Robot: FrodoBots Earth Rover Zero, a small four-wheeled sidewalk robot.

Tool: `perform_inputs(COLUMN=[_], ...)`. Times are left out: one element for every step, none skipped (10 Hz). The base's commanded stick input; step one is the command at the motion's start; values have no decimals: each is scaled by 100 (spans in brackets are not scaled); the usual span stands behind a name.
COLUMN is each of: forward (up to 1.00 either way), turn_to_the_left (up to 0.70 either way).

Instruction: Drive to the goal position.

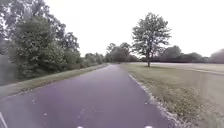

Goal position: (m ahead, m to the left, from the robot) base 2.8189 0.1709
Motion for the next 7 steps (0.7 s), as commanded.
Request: perform_inputs(forward=[70,70,70,70,70,70,70], turn_to_the_left=[0,0,0,0,0,0,0])
